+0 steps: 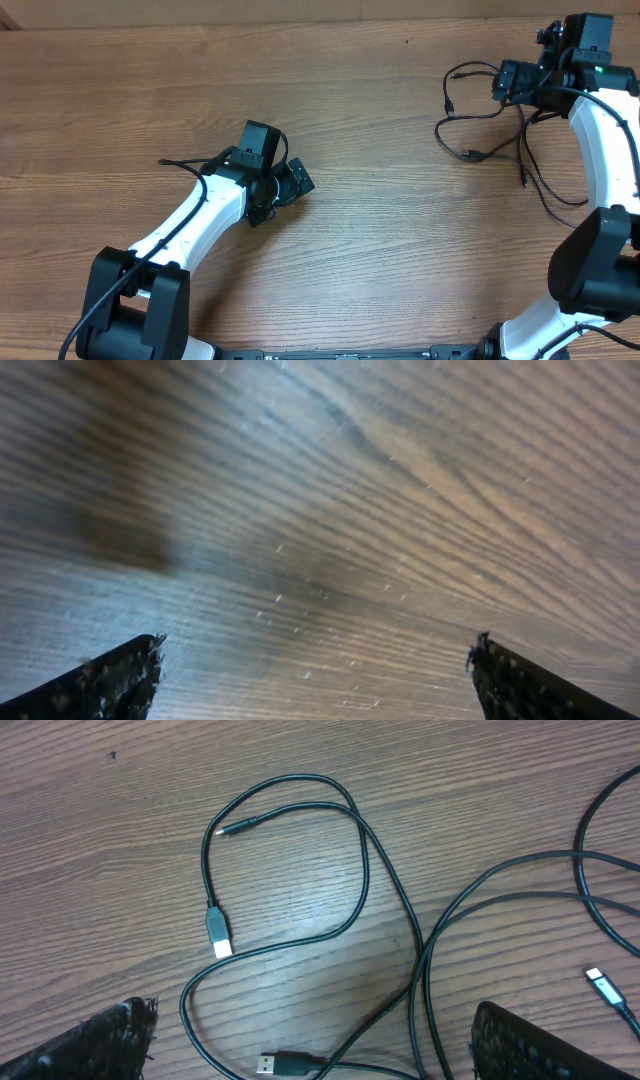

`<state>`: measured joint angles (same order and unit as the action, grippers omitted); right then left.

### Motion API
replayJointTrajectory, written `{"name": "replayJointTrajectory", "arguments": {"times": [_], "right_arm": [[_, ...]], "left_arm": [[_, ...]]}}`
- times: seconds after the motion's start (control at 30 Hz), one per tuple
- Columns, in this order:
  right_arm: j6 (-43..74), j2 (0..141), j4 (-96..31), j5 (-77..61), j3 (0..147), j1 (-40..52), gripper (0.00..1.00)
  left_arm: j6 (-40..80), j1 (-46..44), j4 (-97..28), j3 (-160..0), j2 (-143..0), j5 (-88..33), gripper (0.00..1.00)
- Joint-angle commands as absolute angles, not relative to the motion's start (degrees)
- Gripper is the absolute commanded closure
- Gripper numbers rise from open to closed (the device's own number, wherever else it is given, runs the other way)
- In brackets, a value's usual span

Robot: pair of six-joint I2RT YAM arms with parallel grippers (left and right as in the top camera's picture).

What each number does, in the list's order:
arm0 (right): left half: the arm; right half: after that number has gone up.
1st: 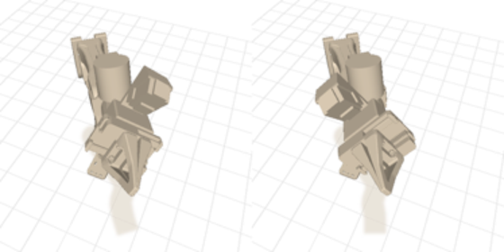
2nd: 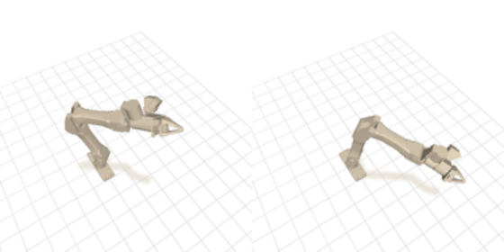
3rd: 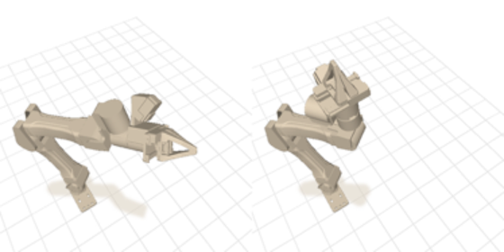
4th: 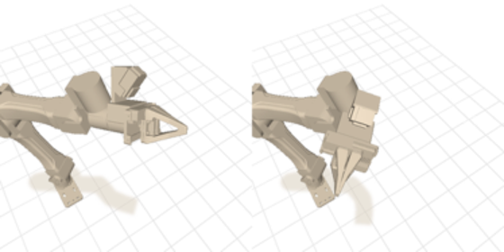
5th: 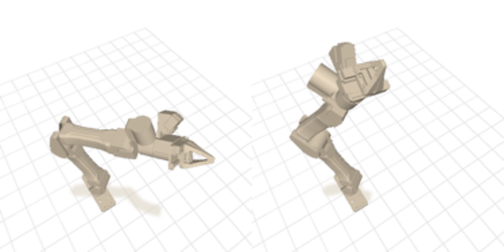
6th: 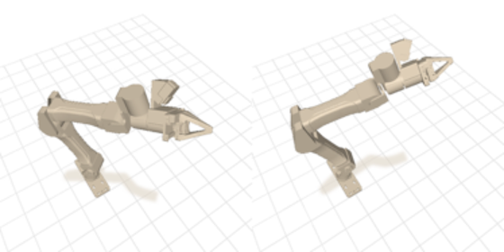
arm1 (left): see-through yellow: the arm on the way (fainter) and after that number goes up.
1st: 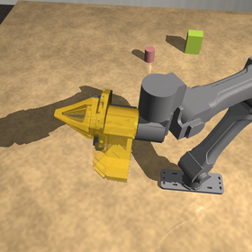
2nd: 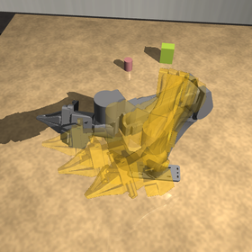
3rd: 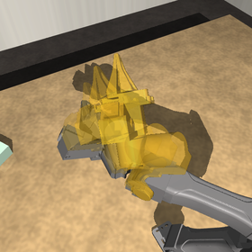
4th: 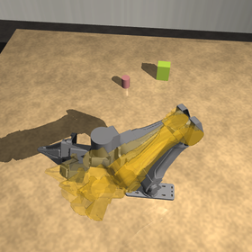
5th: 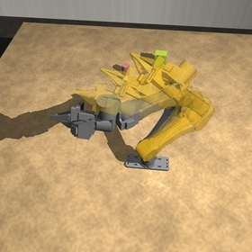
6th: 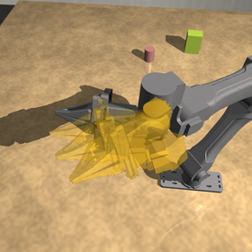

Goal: Untangle cables

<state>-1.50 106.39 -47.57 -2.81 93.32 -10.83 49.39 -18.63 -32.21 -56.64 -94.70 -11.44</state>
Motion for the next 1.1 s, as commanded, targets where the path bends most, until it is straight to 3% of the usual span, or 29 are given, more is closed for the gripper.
{"name": "replayJointTrajectory", "arguments": {"times": [0.0,0.3,0.57,1.07], "right_arm": [[-1.3,106.2,-47.2,-3.3,93.8,-10.7,0.00],[-1.3,106.2,-47.2,-3.3,93.8,-10.7,0.00],[-1.3,106.2,-47.2,-3.3,93.8,-10.7,0.00],[-1.3,106.2,-47.2,-3.3,93.8,-10.7,0.00]], "left_arm": [[48.3,-18.6,-31.0,-56.4,-95.1,-12.1,0.00],[42.2,-18.0,-31.0,-56.4,-94.7,-11.4,0.00],[35.2,-18.0,-28.6,-53.1,-81.6,-2.2,0.01],[34.9,-17.9,14.0,-14.1,-59.1,0.6,0.00]]}}
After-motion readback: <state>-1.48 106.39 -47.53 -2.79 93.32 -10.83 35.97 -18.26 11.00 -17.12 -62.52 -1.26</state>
